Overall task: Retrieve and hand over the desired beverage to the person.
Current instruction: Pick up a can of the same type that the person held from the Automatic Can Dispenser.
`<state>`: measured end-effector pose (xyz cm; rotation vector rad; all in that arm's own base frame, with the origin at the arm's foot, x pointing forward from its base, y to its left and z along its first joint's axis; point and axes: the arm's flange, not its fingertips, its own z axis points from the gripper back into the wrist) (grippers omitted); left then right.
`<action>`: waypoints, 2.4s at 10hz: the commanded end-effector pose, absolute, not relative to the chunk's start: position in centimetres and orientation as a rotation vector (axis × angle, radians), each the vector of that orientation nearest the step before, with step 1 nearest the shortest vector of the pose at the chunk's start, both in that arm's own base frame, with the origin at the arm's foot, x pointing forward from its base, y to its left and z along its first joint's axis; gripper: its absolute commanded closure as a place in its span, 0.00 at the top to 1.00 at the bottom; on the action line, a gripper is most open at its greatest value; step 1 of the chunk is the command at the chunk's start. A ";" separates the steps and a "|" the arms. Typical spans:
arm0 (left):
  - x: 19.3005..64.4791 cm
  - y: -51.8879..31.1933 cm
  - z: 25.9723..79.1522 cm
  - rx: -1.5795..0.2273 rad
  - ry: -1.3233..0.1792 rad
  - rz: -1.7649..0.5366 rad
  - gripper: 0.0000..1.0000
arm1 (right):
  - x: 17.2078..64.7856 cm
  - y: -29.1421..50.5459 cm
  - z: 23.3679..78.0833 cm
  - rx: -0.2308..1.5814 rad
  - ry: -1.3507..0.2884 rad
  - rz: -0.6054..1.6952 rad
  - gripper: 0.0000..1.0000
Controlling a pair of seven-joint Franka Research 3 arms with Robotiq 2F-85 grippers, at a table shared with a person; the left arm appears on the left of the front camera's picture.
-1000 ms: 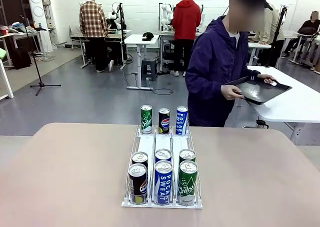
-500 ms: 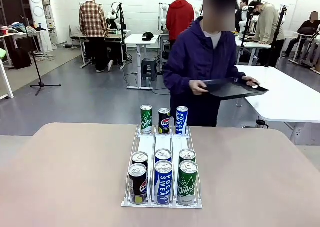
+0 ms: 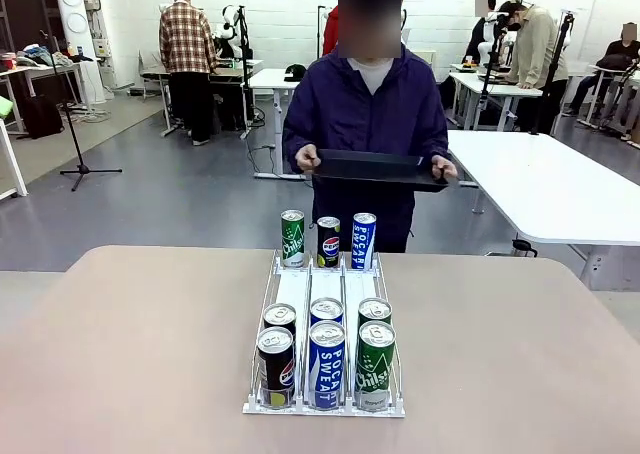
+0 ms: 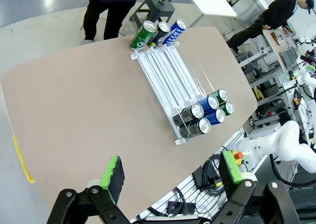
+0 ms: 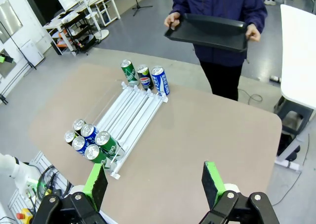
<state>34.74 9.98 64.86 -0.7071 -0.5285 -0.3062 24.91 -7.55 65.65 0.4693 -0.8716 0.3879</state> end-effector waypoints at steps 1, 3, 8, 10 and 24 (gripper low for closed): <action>34.8 10.1 65.1 -0.718 -0.532 -0.321 1.00 | 25.0 -7.4 65.7 0.481 -0.876 0.396 1.00; 34.8 10.1 65.1 -0.718 -0.532 -0.321 1.00 | 25.0 -7.4 65.7 0.481 -0.876 0.396 1.00; 34.8 10.1 65.1 -0.718 -0.532 -0.321 1.00 | 25.0 -7.4 65.7 0.481 -0.876 0.396 1.00; 34.8 10.1 65.1 -0.718 -0.532 -0.321 1.00 | 25.0 -7.4 65.7 0.481 -0.876 0.396 1.00; 34.8 10.1 65.1 -0.718 -0.532 -0.321 1.00 | 25.0 -7.4 65.7 0.481 -0.876 0.396 1.00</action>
